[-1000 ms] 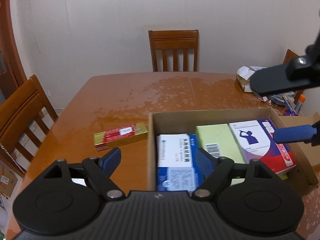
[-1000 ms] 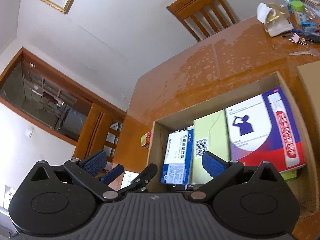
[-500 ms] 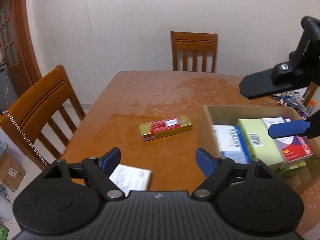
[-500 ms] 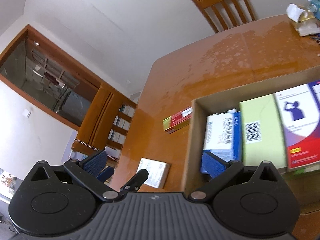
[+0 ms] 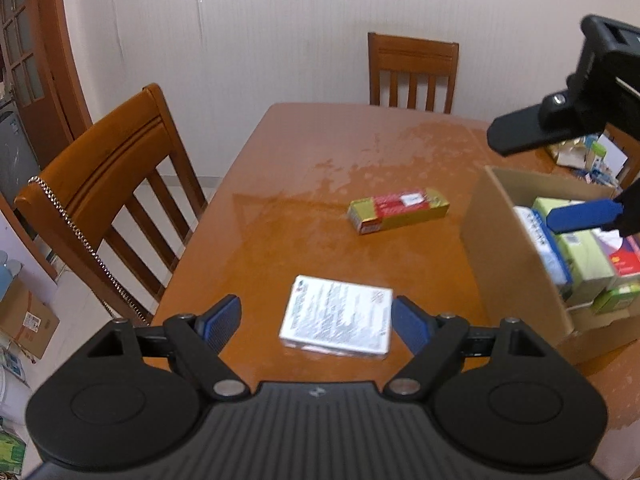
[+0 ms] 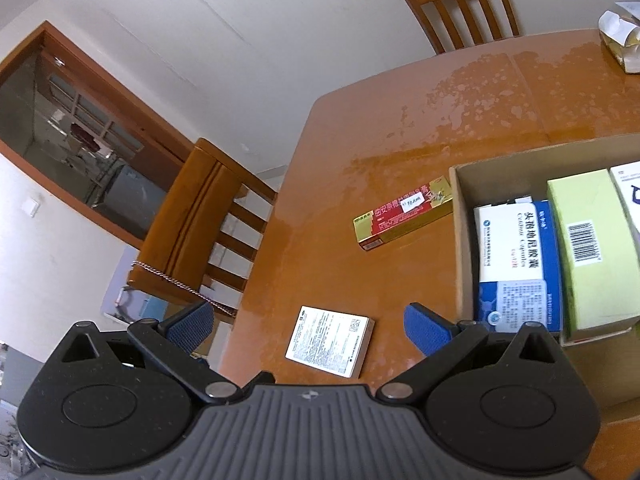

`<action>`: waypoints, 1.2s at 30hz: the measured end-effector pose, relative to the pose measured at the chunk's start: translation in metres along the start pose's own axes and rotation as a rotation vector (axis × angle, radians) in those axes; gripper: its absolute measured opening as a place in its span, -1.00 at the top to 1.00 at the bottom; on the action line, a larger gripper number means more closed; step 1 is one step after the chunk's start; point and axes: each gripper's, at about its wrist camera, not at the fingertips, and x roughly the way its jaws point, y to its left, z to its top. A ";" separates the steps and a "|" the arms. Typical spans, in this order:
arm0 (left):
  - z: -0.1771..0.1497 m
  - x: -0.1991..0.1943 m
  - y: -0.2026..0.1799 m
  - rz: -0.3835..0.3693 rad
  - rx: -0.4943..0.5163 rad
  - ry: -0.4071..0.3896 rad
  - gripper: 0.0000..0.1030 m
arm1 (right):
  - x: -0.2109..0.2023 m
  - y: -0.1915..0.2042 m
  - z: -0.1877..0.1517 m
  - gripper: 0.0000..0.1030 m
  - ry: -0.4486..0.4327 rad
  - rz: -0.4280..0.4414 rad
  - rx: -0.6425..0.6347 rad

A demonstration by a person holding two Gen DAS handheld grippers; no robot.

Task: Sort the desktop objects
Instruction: 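Move the right gripper down over the white medicine box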

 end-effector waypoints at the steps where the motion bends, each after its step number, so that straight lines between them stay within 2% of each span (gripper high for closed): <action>1: -0.001 0.002 0.004 -0.002 0.002 0.008 -0.60 | 0.004 0.003 0.000 -1.00 0.000 -0.006 -0.004; 7: -0.009 0.013 0.025 -0.023 -0.002 0.039 -0.60 | 0.031 0.026 -0.001 -1.00 -0.012 -0.031 -0.082; 10: -0.015 0.017 0.034 -0.037 -0.006 0.058 -0.60 | 0.050 0.042 -0.004 -1.00 -0.023 -0.043 -0.202; 14: -0.027 0.023 0.042 -0.059 -0.004 0.095 -0.60 | 0.084 0.057 -0.005 -1.00 0.063 -0.063 -0.315; 23: -0.043 0.029 0.052 -0.078 0.002 0.133 -0.60 | 0.144 0.069 -0.019 -1.00 0.218 -0.183 -0.566; 36: -0.048 0.033 0.045 -0.115 -0.004 0.148 -0.60 | 0.177 0.088 -0.035 -1.00 0.406 -0.186 -1.047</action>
